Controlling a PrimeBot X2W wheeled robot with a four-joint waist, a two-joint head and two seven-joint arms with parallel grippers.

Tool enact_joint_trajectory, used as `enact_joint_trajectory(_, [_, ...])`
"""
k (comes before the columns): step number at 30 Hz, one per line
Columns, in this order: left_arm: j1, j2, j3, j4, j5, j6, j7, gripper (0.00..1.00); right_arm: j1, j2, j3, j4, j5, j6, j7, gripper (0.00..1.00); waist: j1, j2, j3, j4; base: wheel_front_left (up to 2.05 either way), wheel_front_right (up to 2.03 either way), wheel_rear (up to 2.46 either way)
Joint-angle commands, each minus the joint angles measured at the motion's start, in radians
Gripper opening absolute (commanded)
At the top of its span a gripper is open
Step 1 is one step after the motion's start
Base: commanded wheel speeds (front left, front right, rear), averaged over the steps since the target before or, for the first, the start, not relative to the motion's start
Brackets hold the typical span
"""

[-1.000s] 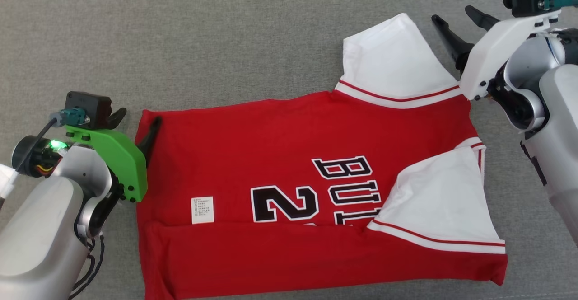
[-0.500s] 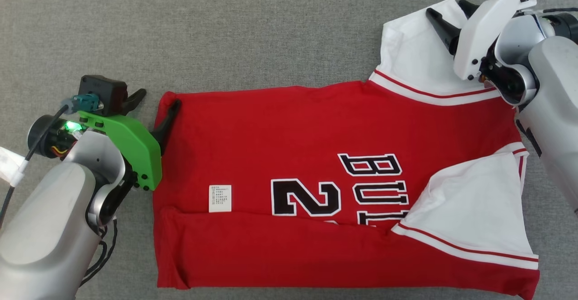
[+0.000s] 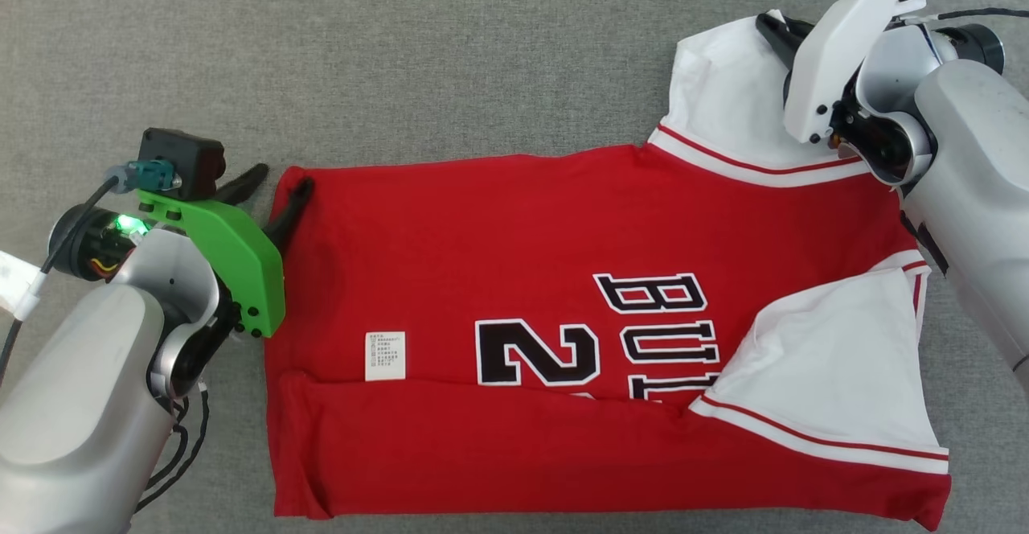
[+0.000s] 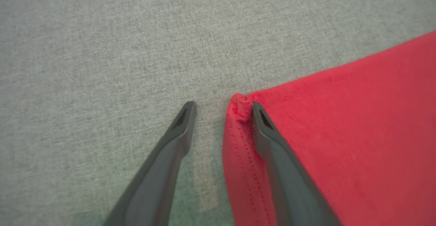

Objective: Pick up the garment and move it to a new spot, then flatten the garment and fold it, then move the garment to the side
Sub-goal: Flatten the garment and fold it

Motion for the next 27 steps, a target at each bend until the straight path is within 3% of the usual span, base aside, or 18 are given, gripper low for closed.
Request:
enact_joint_trajectory(1, [0.014,0.005,-0.010,0.020,-0.005,-0.003,0.015,0.00,0.022,-0.002,0.017,0.003,0.017,0.000,-0.008,0.00,-0.0001,0.0000,-0.009,-0.009,0.00,0.00,0.00])
enact_joint_trajectory(18, [0.025,0.044,0.024,0.030,-0.009,0.034,-0.027,0.00,-0.030,-0.022,0.088,0.044,0.078,0.000,-0.201,0.00,-0.0001,0.0000,-0.065,-0.032,0.00,0.00,0.00])
enact_joint_trajectory(27, [0.048,0.056,0.008,0.047,-0.024,0.013,-0.008,0.00,0.009,-0.012,0.152,0.026,0.134,0.000,-0.249,0.00,-0.0001,0.0000,-0.144,-0.058,0.00,0.00,0.00])
